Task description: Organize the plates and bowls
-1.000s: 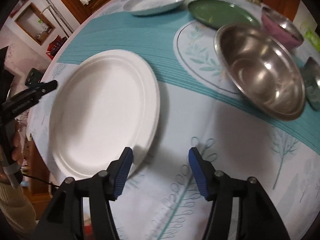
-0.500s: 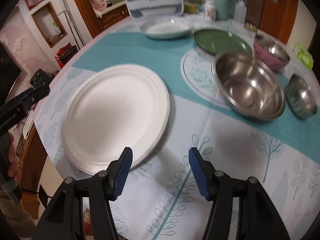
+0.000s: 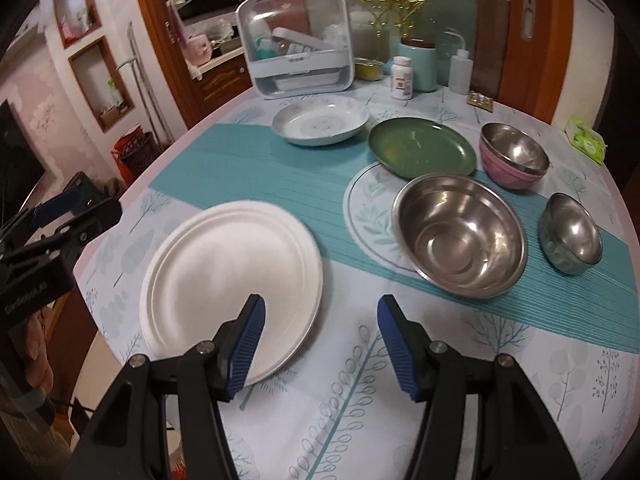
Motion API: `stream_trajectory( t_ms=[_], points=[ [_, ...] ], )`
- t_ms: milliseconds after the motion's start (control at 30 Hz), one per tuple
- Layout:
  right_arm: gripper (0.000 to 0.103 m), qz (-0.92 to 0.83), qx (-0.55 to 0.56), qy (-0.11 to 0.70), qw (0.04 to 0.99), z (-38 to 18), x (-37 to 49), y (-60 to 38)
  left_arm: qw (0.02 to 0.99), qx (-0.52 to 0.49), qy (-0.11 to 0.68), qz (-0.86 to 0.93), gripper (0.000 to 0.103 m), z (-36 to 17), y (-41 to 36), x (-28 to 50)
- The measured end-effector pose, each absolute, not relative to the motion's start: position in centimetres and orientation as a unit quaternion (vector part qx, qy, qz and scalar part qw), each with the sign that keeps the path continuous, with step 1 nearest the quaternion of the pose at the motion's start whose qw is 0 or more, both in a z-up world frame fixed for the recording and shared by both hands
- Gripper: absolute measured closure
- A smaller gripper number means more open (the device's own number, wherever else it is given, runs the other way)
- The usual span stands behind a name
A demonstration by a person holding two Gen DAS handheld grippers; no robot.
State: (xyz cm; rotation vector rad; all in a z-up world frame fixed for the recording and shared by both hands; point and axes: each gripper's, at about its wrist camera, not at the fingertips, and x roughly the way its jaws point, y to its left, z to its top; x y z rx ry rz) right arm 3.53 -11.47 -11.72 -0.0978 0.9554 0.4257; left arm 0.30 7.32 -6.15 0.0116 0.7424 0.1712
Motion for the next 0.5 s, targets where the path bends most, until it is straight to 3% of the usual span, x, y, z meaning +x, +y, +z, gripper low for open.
stream_trajectory(
  t_ms=[500],
  points=[
    [0.044,0.2,-0.003,0.451,0.87,-9.6,4.9,-12.5,0.93,0.014,0.358,0.079,0.021,-5.6,6.9,0.8]
  ],
)
